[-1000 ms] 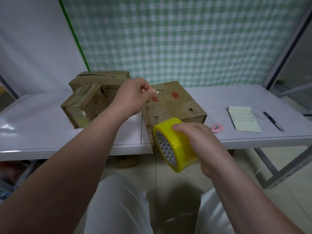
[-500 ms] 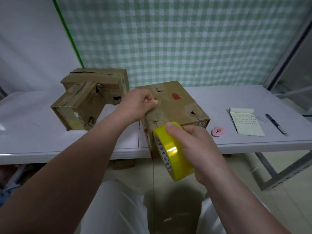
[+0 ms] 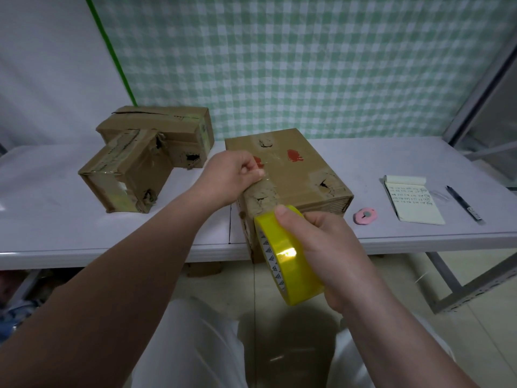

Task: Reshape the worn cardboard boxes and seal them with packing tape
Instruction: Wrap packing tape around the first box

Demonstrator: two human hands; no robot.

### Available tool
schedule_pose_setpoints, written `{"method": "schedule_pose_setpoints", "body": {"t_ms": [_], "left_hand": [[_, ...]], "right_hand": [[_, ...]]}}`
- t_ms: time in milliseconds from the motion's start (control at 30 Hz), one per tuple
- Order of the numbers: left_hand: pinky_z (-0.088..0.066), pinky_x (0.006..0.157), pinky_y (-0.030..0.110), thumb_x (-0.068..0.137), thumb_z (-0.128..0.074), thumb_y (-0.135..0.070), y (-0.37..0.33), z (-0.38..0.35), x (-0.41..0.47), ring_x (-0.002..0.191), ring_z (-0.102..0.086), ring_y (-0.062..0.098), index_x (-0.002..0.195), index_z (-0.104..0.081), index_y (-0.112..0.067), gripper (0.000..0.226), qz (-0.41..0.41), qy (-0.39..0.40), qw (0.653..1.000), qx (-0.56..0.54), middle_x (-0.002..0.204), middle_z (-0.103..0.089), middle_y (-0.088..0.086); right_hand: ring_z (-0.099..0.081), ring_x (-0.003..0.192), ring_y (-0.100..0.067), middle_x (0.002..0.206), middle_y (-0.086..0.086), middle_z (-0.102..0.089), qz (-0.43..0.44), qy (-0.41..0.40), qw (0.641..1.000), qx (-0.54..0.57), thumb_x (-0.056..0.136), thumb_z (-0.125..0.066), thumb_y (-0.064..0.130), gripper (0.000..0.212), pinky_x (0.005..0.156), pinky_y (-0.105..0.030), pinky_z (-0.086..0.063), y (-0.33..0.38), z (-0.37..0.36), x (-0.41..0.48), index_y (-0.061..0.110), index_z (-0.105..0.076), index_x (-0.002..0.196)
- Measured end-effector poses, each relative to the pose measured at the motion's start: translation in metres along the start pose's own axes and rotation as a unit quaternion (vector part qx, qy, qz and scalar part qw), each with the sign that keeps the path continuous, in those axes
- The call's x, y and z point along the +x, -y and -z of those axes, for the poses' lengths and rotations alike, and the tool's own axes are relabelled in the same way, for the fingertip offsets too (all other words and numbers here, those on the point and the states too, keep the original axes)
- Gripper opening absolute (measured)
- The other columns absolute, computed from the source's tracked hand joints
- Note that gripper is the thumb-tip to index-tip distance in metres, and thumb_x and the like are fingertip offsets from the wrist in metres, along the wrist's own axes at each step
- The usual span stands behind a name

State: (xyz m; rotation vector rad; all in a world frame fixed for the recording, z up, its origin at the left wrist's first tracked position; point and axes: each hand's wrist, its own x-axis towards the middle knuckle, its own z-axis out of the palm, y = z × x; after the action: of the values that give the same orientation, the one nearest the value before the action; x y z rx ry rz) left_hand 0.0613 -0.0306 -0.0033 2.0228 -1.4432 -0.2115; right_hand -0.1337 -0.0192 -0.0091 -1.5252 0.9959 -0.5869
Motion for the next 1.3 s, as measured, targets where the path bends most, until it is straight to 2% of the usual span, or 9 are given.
{"method": "schedule_pose_setpoints", "body": {"t_ms": [467, 633, 800, 867, 933, 1000, 1100, 1167, 1300], "left_hand": [[-0.026, 0.054, 0.016, 0.089, -0.063, -0.028, 0.009, -0.011, -0.007, 0.061, -0.040, 0.002, 0.082, -0.054, -0.023, 0.012, -0.075, -0.056, 0.995, 0.029, 0.064, -0.039, -0.014], [-0.026, 0.051, 0.024, 0.087, -0.064, -0.029, 0.011, -0.010, -0.001, 0.057, -0.034, 0.008, 0.096, -0.045, -0.019, 0.024, -0.008, -0.057, 0.998, -0.034, 0.066, -0.037, -0.006], [-0.031, 0.061, 0.018, 0.091, -0.057, -0.015, 0.013, -0.010, 0.005, 0.077, -0.044, 0.010, 0.086, -0.061, -0.016, 0.006, -0.008, -0.116, 0.992, 0.038, 0.079, -0.050, -0.006], [-0.031, 0.069, 0.010, 0.090, -0.051, -0.004, 0.007, -0.003, -0.002, 0.090, -0.047, 0.009, 0.097, -0.070, -0.012, 0.022, -0.042, -0.136, 0.989, 0.031, 0.092, -0.059, -0.006], [-0.030, 0.089, 0.002, 0.087, -0.042, -0.003, -0.001, 0.006, -0.017, 0.104, -0.050, 0.005, 0.113, -0.069, -0.013, 0.038, -0.107, -0.081, 0.991, -0.025, 0.110, -0.064, -0.005], [-0.018, 0.114, 0.019, 0.083, -0.037, -0.010, -0.001, 0.011, -0.033, 0.125, -0.046, 0.004, 0.126, -0.061, -0.015, 0.049, -0.175, 0.037, 0.982, -0.058, 0.131, -0.056, -0.006], [0.002, 0.118, 0.035, 0.096, -0.028, -0.042, 0.017, 0.005, -0.050, 0.143, -0.022, 0.006, 0.141, -0.042, -0.020, 0.052, -0.257, 0.175, 0.950, -0.018, 0.151, -0.035, -0.006], [0.004, 0.118, 0.043, 0.094, -0.015, -0.061, 0.028, 0.002, -0.053, 0.146, -0.012, 0.008, 0.147, -0.033, -0.021, 0.069, -0.286, 0.201, 0.937, 0.014, 0.156, -0.025, -0.006], [-0.001, 0.117, 0.053, 0.092, -0.016, -0.039, 0.032, 0.006, -0.044, 0.146, -0.012, 0.008, 0.149, -0.026, -0.023, 0.060, -0.306, 0.201, 0.928, 0.071, 0.157, -0.021, -0.008]], "right_hand": [[-0.047, 0.060, -0.019, 0.063, -0.005, -0.048, 0.006, -0.009, 1.000, -0.002, 0.063, -0.058, 0.064, 0.073, 0.061, -0.034, -0.038, -0.005, -0.001, 0.001, -0.007, -0.057, 0.082], [-0.044, 0.059, -0.018, 0.062, -0.005, -0.045, 0.014, -0.018, 1.000, -0.004, 0.064, -0.058, 0.063, 0.071, 0.061, -0.034, -0.036, -0.007, -0.003, 0.000, -0.007, -0.054, 0.078], [-0.042, 0.057, -0.018, 0.060, -0.005, -0.043, 0.015, -0.022, 1.000, -0.007, 0.064, -0.058, 0.062, 0.064, 0.059, -0.033, -0.034, -0.006, -0.003, -0.001, -0.001, -0.053, 0.069], [-0.041, 0.056, -0.018, 0.058, -0.004, -0.041, 0.016, -0.021, 1.000, -0.009, 0.064, -0.058, 0.062, 0.052, 0.059, -0.033, -0.034, -0.006, -0.003, -0.002, 0.010, -0.053, 0.065], [-0.040, 0.056, -0.018, 0.059, -0.004, -0.040, 0.015, -0.015, 1.000, -0.004, 0.064, -0.059, 0.061, 0.050, 0.058, -0.033, -0.033, -0.007, -0.002, -0.002, 0.012, -0.053, 0.066], [-0.039, 0.056, -0.018, 0.059, -0.004, -0.039, 0.017, -0.010, 1.000, 0.000, 0.065, -0.059, 0.061, 0.054, 0.058, -0.033, -0.033, -0.008, -0.001, -0.002, 0.008, -0.053, 0.066], [-0.040, 0.057, -0.018, 0.060, -0.005, -0.040, 0.026, -0.012, 1.000, 0.001, 0.065, -0.060, 0.062, 0.062, 0.058, -0.034, -0.033, -0.011, -0.001, -0.001, 0.000, -0.049, 0.067], [-0.041, 0.057, -0.019, 0.060, -0.006, -0.042, 0.030, -0.011, 0.999, 0.002, 0.065, -0.060, 0.062, 0.068, 0.058, -0.035, -0.034, -0.013, -0.001, -0.001, -0.005, -0.049, 0.071], [-0.039, 0.055, -0.017, 0.057, -0.003, -0.040, 0.039, -0.020, 0.999, 0.004, 0.066, -0.059, 0.060, 0.065, 0.057, -0.033, -0.032, -0.013, -0.001, -0.003, -0.004, -0.049, 0.068]]}}
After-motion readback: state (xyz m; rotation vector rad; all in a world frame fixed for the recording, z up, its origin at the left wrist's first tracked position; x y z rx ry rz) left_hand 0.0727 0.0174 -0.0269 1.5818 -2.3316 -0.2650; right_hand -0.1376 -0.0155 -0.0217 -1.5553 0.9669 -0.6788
